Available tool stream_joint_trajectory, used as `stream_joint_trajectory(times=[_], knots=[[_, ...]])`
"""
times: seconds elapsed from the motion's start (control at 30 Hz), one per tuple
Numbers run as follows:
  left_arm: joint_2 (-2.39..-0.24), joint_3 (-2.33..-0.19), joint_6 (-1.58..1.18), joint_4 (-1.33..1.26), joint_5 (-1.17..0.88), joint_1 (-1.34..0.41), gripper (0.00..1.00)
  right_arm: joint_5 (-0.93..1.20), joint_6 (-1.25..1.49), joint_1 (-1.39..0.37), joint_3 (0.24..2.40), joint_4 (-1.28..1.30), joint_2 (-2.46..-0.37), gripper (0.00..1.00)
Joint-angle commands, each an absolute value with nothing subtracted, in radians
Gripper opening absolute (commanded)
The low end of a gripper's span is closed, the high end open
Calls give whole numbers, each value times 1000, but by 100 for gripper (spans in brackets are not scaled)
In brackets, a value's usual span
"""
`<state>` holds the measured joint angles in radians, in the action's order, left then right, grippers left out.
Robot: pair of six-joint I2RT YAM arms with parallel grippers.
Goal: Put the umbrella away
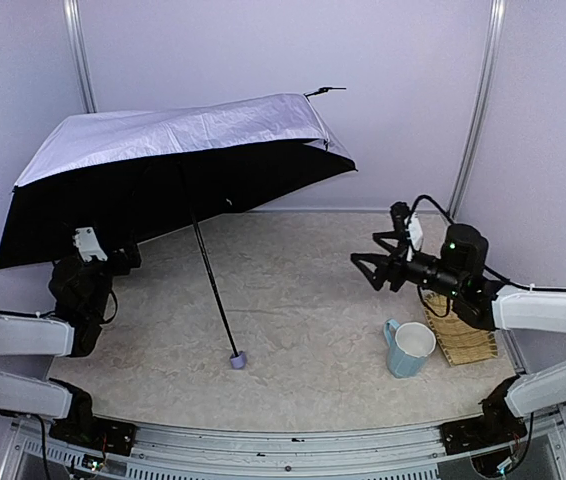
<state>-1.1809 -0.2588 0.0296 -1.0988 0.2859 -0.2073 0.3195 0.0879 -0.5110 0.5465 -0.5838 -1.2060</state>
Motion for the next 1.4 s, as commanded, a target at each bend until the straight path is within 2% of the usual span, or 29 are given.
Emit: stream_joint_trajectory(times=[0.0,0.1,0.23,0.43,0.53,0.73,0.8,0.87,1.03,1.13,1.3,1.37], knots=[[-1149,-295,65,-972,440,-300,99,307,106,-757,739,-515,-1329,87],[-1116,-344,-26,-804,437,-333,99,321,129,-864,957,-501,-1552,87],[-1050,-312,-76,-773,451,-423,99,356,174,-943,1304,-396,-1880,86],[-1005,-294,-157,-674,450,-502,99,428,305,-974,1650,-397,-2148,87],[-1006,-296,-183,-632,481,-533,99,433,359,-977,1776,-332,-2250,82],[-1014,-283,-200,-619,448,-573,98,431,436,-977,1835,-352,-2331,52],[-1017,-277,-198,-627,437,-582,98,395,445,-977,1835,-355,-2332,53],[-1017,-274,-197,-630,444,-586,97,344,443,-975,1836,-338,-2330,58],[-1003,-266,-195,-626,446,-589,97,303,442,-975,1865,-333,-2363,51],[-991,-263,-195,-624,436,-590,96,306,452,-973,1926,-300,-2410,52],[-968,-259,-182,-613,432,-589,93,339,493,-971,1983,-315,-2446,36],[-969,-270,-181,-592,449,-588,92,350,497,-968,1989,-327,-2440,23]])
